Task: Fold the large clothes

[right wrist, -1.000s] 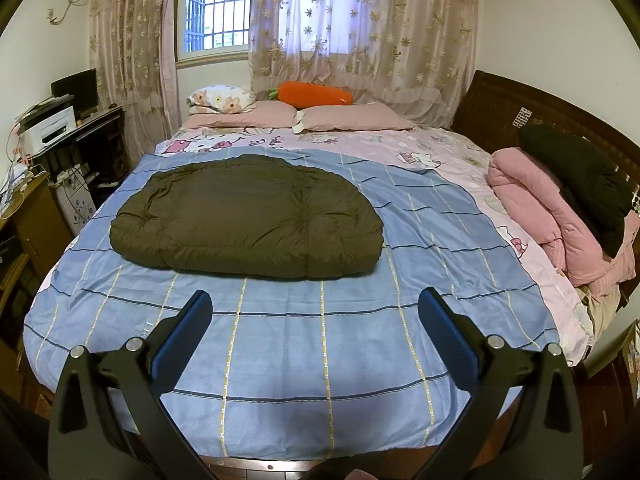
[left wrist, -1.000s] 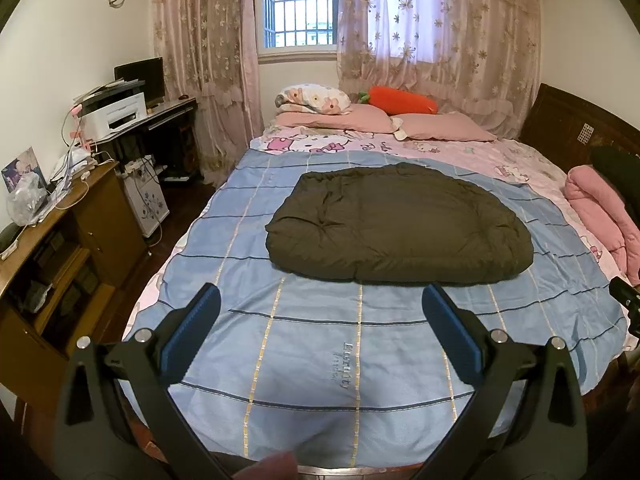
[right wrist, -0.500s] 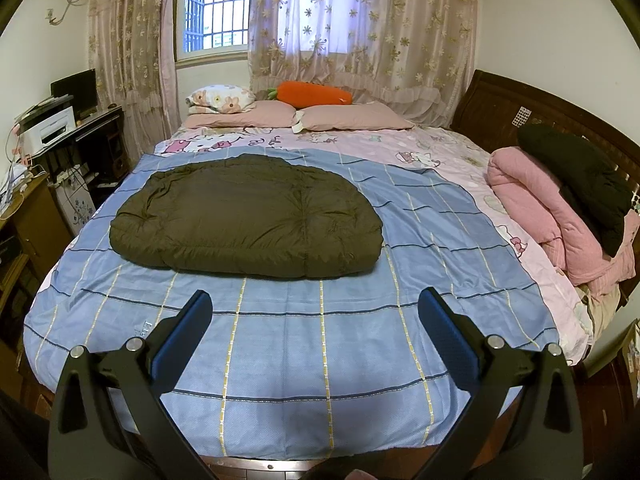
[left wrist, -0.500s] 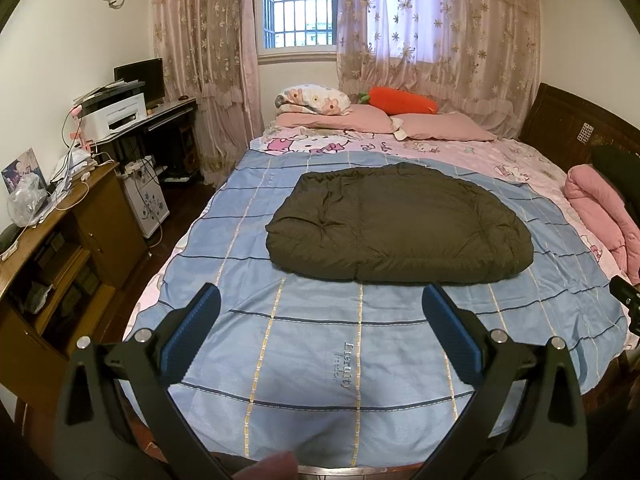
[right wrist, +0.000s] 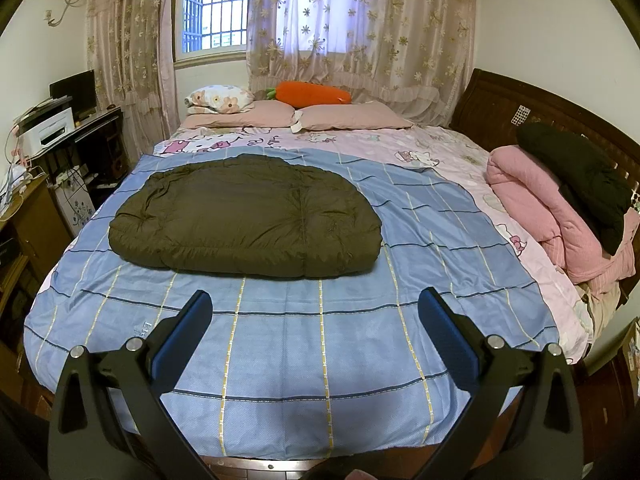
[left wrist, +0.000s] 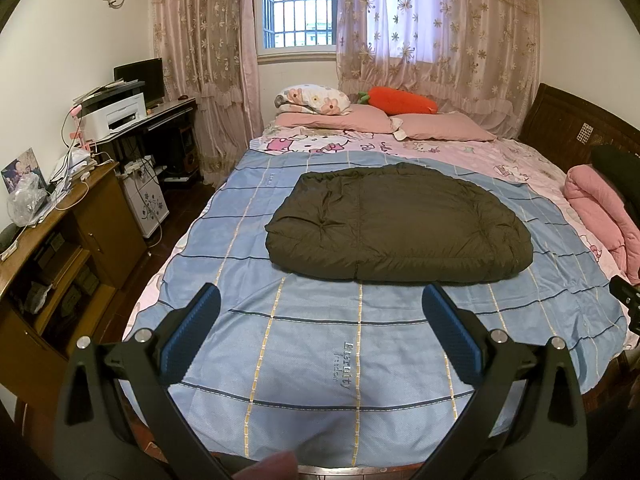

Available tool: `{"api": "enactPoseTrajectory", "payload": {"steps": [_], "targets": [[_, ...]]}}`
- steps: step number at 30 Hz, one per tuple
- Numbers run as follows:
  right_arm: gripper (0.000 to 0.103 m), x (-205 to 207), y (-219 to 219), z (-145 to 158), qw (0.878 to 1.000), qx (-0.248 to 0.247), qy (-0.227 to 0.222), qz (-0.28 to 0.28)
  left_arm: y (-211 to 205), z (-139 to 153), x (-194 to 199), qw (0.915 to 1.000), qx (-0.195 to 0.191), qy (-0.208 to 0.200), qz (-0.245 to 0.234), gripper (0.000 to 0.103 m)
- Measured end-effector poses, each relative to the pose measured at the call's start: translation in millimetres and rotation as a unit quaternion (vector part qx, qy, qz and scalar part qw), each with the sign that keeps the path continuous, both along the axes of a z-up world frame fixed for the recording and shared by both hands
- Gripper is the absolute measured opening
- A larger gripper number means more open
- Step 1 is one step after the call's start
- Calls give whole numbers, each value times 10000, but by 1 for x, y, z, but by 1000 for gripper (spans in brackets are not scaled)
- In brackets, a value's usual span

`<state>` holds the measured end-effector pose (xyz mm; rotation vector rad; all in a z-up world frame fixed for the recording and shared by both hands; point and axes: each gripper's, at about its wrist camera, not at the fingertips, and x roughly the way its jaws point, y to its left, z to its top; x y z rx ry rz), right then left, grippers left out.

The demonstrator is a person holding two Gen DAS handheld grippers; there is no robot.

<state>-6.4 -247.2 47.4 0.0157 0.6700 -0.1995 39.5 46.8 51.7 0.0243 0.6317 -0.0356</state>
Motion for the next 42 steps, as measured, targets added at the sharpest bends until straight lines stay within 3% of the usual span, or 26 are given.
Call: {"api": "enactPoseTrajectory", "payload": {"steps": [42], "targets": [[102,-1,-4,0,10000,11,19,-5,-4,1,-1,10000,-5,18,-22,101]]}}
